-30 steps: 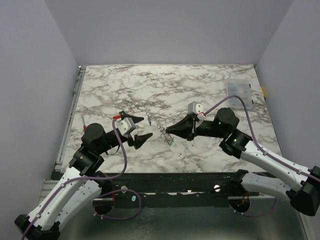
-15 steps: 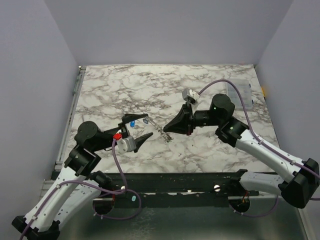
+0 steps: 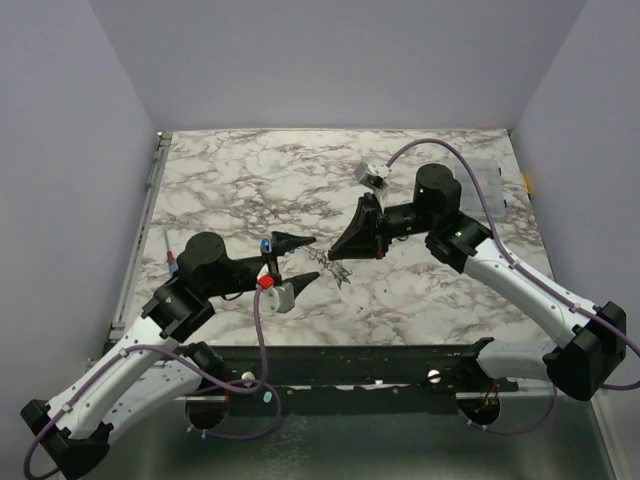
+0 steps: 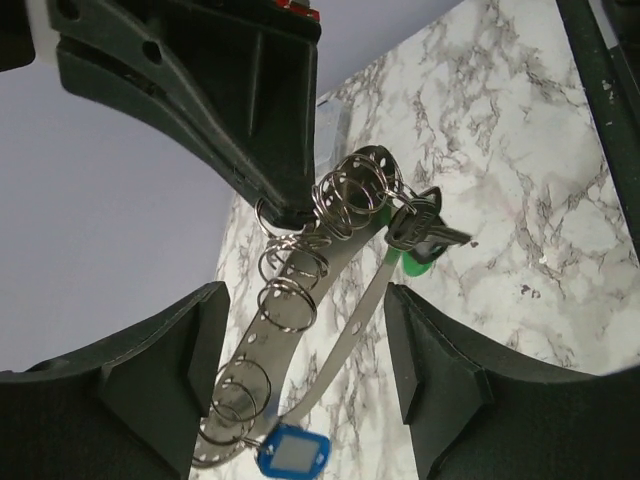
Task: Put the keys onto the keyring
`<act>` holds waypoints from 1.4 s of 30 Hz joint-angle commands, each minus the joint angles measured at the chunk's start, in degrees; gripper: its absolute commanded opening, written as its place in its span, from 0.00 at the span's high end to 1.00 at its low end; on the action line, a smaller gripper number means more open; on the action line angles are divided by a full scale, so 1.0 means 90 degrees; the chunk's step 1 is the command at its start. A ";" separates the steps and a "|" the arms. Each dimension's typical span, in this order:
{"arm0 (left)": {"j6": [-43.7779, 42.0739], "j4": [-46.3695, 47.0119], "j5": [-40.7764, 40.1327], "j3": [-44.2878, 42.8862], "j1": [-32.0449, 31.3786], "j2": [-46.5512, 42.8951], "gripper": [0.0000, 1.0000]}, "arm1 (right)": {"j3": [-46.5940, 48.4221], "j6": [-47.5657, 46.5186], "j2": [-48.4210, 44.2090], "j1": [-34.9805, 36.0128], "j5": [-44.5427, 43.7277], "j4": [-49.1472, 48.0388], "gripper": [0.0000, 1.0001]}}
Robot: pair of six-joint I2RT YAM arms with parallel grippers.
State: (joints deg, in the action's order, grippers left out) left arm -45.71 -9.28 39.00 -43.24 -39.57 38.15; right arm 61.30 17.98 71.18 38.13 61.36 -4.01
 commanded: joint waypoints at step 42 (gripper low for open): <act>-0.1226 -0.0927 -0.1197 -0.0431 -0.0974 0.0756 1.00 | 0.0203 -0.1253 -0.0266 -0.0019 -0.0481 0.1807 0.99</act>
State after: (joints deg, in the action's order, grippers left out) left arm -56.07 -18.13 27.62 -46.50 -48.07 46.04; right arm 64.29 7.46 71.35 38.02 62.78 13.08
